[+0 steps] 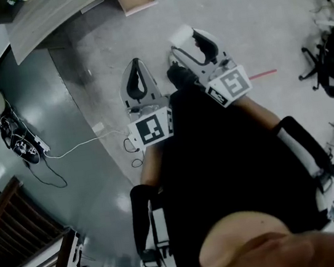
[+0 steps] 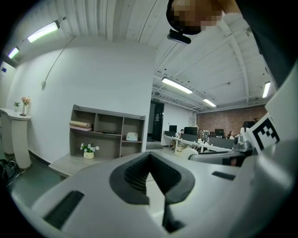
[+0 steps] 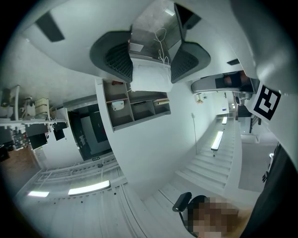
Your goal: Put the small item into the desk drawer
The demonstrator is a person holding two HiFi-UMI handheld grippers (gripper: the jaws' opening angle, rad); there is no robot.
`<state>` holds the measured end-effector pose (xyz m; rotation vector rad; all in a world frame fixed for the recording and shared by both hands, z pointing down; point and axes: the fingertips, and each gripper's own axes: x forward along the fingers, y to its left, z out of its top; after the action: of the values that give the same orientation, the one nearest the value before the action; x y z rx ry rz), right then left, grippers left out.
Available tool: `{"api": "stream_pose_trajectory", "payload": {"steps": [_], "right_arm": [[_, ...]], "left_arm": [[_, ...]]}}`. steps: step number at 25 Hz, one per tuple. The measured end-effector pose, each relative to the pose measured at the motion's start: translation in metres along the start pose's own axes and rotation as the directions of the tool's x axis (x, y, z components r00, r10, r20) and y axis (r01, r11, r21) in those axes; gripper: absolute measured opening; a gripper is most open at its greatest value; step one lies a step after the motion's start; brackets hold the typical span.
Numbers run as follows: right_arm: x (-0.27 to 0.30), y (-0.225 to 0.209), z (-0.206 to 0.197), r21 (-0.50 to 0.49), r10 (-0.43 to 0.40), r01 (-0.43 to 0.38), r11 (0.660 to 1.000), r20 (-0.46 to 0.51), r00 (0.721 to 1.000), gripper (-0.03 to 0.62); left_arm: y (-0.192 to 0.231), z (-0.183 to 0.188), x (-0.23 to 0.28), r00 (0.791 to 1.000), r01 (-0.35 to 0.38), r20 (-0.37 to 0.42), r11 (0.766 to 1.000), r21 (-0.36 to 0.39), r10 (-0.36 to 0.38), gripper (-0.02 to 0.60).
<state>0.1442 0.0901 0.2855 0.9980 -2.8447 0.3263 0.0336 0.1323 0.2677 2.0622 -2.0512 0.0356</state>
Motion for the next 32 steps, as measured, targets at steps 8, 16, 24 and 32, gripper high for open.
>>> {"api": "stream_pose_trajectory", "payload": {"steps": [8,16,24,32], "right_arm": [[0.028,-0.043,0.006,-0.006,0.012,-0.012,1.0,-0.005,1.0,0.256],[0.056,-0.066,0.003,0.007,-0.014,0.014,1.0,-0.016,1.0,0.256],[0.1,-0.076,0.014,0.082,-0.086,0.087,0.993,-0.01,0.996,0.256],[0.147,-0.082,0.01,0.074,-0.152,0.154,0.985,-0.039,0.988,0.256]], "left_arm": [[-0.001,0.001,0.049,1.0,-0.018,-0.016,1.0,0.003,0.018,-0.015],[0.007,-0.002,0.087,0.999,0.003,-0.041,1.0,-0.009,-0.003,-0.015],[0.037,0.002,0.138,0.996,0.071,-0.055,0.997,-0.008,-0.071,-0.015],[0.078,0.009,0.181,0.988,0.134,-0.072,0.991,-0.01,-0.134,-0.015]]}}
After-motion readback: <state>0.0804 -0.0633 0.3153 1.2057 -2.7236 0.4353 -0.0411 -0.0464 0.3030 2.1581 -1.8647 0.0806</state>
